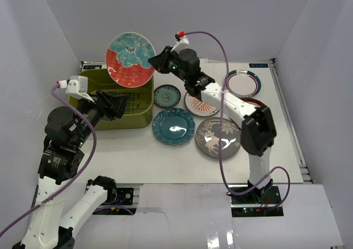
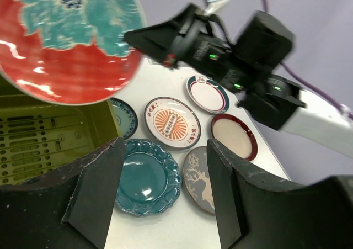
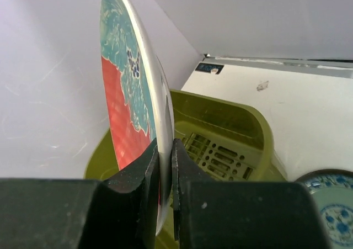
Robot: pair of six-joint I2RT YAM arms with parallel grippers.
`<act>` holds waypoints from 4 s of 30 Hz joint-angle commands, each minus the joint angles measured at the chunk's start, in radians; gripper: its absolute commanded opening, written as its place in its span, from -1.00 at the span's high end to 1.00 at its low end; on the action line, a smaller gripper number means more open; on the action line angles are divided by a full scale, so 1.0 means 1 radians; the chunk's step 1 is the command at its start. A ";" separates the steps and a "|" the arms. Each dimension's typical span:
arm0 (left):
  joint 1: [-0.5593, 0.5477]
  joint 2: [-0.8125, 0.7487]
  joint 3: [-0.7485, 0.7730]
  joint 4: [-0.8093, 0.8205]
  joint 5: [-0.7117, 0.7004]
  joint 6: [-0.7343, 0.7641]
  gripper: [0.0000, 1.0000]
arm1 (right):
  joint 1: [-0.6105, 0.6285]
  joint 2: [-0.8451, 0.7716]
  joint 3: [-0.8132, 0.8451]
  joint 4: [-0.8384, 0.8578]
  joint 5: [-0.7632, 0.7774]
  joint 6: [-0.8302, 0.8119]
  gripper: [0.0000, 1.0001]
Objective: Place the plates into the plastic bin on the countertop
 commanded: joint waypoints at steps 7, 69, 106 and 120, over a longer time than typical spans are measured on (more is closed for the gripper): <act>-0.036 0.024 0.005 0.037 -0.035 0.026 -0.43 | 0.103 0.380 0.622 -0.014 -0.008 -0.042 0.85; -0.679 0.977 -0.507 1.060 -0.007 -0.798 -0.45 | -0.147 -1.413 -1.160 -0.456 0.227 -0.110 0.36; -0.806 0.675 -0.574 0.979 -0.318 -0.626 1.00 | -0.147 -1.461 -1.070 -0.488 0.133 -0.076 -0.08; -0.229 0.190 -0.392 0.675 -0.113 -0.496 1.00 | -0.147 -1.461 -0.903 -0.488 0.176 -0.123 -0.14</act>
